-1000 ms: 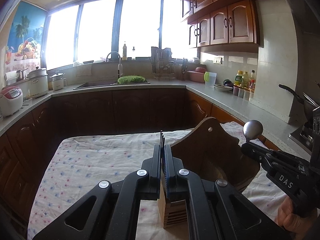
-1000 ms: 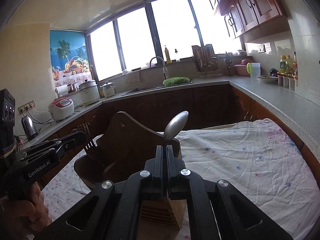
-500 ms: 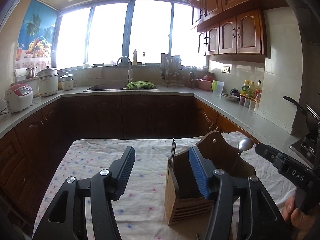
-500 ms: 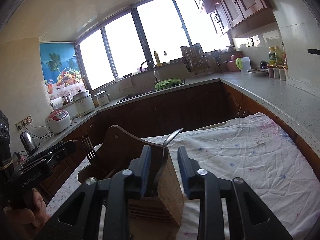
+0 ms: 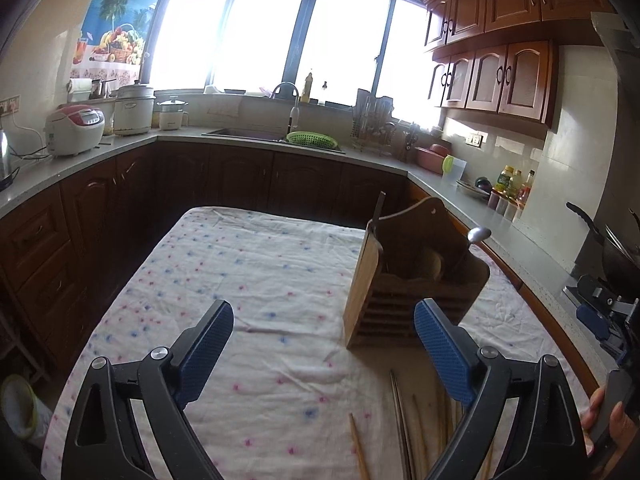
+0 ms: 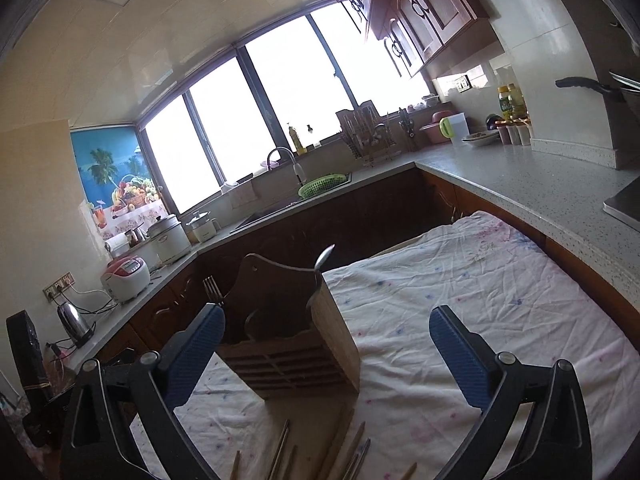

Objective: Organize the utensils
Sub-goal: 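Open the left tool releasing the fork while the right tool releases the spoon, then move the left tool to a bamboo chopstick while the right tool approaches another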

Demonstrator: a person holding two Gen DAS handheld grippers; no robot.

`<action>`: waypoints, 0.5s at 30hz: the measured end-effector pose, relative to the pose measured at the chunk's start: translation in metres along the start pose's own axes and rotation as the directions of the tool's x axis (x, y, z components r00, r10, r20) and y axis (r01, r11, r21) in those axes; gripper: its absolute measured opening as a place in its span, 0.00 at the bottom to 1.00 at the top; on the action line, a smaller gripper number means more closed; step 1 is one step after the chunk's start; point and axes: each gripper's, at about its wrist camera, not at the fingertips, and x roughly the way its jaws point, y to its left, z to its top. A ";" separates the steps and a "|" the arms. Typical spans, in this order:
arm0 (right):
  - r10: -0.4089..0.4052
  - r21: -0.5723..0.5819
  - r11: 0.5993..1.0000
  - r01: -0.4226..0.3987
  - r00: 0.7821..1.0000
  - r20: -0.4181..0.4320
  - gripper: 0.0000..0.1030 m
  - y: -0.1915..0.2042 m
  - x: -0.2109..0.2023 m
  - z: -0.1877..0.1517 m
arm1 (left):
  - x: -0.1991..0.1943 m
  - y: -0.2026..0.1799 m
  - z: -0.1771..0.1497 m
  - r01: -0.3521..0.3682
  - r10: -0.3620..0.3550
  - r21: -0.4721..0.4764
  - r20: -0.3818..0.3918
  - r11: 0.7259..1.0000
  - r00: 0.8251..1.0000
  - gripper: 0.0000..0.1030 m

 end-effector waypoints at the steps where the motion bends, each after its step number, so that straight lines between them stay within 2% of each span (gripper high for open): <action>1: 0.002 0.003 1.000 -0.002 1.000 -0.009 1.00 -0.002 -0.007 -0.006 | -0.006 0.002 -0.004 0.001 -0.001 -0.007 -0.010 1.000 1.000 0.91; 9: -0.013 0.051 0.999 0.019 0.993 -0.114 1.00 -0.014 -0.047 -0.046 | -0.041 0.014 -0.031 0.008 -0.012 -0.044 -0.093 0.999 0.996 0.91; 15: -0.034 0.076 0.996 0.045 0.988 -0.148 1.00 -0.026 -0.071 -0.070 | -0.055 0.015 -0.048 0.002 -0.009 -0.047 -0.138 0.999 0.990 0.91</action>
